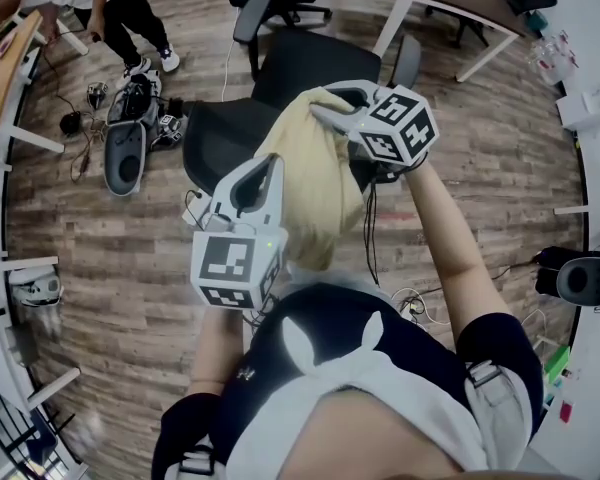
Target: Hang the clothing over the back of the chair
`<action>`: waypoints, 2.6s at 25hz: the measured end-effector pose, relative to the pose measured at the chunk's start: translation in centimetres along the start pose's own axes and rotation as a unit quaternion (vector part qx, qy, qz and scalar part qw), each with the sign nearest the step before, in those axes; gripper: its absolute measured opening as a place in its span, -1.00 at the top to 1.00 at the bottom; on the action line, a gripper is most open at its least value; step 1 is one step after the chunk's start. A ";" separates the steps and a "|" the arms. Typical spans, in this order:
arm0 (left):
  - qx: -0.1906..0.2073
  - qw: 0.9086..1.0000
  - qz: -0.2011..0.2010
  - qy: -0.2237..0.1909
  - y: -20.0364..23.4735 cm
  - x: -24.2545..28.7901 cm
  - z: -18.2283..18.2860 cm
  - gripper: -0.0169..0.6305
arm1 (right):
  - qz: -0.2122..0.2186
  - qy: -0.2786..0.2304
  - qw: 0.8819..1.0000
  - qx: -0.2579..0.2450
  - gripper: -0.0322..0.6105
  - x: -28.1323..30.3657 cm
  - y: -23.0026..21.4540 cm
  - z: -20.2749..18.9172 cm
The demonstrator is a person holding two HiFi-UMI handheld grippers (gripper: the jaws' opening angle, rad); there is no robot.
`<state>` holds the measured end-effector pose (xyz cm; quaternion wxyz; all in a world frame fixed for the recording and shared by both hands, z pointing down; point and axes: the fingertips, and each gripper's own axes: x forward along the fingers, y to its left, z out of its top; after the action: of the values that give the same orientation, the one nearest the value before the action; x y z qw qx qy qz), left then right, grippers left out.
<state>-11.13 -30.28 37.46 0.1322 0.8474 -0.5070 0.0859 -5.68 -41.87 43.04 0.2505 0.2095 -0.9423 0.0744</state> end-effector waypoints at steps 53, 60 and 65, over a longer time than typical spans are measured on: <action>-0.005 1.000 -0.022 -0.019 -4.7 -4.9 -1.1 0.93 | -0.008 -0.157 0.985 -0.065 0.90 -9.7 17.5 2.8; -0.011 0.999 -0.034 -0.015 -6.3 -5.9 -2.0 0.93 | -0.015 -0.159 0.987 -0.025 0.90 -10.2 19.4 1.6; -0.021 0.999 -0.045 -0.010 -7.4 -6.4 -2.9 0.93 | -0.014 -0.150 0.989 -0.011 0.90 -10.2 20.6 0.5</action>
<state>-7.61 -20.72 37.41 0.1480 0.8674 -0.4713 0.0605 -6.79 -19.81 36.74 0.1097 0.2291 -0.9668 0.0286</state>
